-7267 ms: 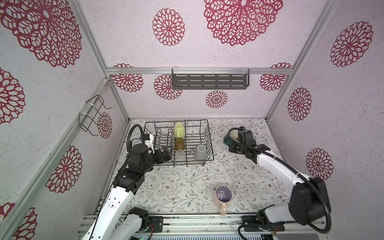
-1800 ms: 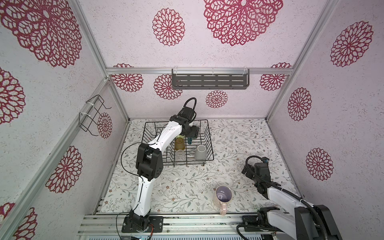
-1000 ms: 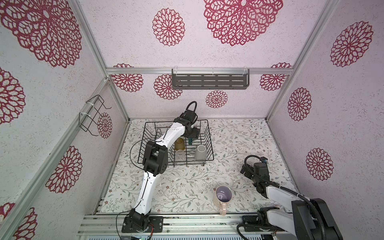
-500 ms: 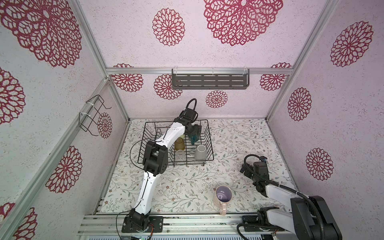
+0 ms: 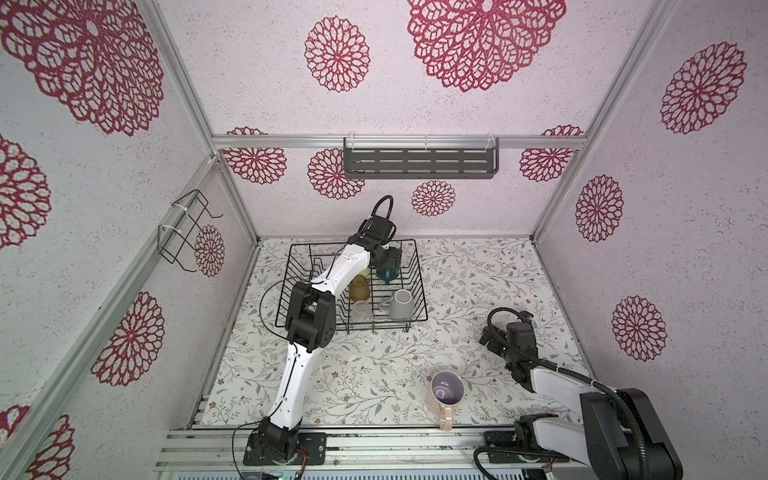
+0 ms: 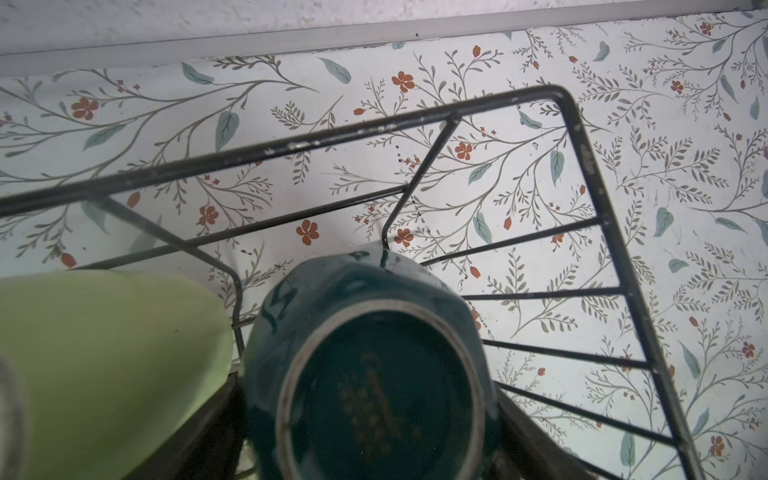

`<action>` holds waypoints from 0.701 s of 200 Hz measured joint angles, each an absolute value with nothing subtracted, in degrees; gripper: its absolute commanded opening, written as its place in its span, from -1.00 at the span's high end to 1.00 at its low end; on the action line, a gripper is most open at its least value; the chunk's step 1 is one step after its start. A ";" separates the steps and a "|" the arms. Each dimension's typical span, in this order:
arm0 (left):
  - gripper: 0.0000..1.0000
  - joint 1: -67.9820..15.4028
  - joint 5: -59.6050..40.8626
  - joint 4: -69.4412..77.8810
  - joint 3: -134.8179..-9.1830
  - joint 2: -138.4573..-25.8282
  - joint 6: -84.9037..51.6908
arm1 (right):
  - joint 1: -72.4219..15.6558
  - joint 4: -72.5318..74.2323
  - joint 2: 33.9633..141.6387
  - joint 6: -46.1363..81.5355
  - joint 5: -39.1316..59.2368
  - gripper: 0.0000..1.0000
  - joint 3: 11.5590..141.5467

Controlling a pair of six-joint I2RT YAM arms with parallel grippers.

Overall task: Load the cups into the dish rack
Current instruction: 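Lower the dark-green mug upside down with the left gripper into the rack, then open the left gripper and withdraw while the right gripper moves toward the pink mug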

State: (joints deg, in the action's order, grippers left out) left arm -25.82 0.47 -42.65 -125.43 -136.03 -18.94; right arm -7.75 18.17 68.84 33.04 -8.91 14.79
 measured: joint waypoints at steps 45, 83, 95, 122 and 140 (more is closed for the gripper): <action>-0.65 -25.82 -0.14 -42.15 -125.32 -136.03 -18.94 | -7.75 18.11 69.54 33.01 -8.73 -0.92 15.40; -0.69 -25.82 -1.19 -40.86 -124.75 -135.98 -18.98 | -7.75 18.11 69.67 33.01 -8.73 -0.92 15.49; -0.70 -25.82 -1.63 -40.71 -124.70 -135.98 -19.18 | -7.75 18.09 69.69 33.04 -8.73 -0.92 15.51; -0.74 -25.82 -2.22 -40.60 -124.64 -135.94 -19.51 | -7.75 18.13 69.80 33.01 -8.73 -0.92 15.53; -0.75 -25.82 -2.28 -40.53 -123.96 -135.61 -19.62 | -7.75 18.11 69.93 33.01 -8.73 -0.92 15.64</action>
State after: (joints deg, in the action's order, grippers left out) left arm -25.82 -2.28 -40.53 -123.96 -135.61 -19.62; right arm -7.75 18.11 69.93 33.01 -8.73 15.64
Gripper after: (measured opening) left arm 0.876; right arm 0.960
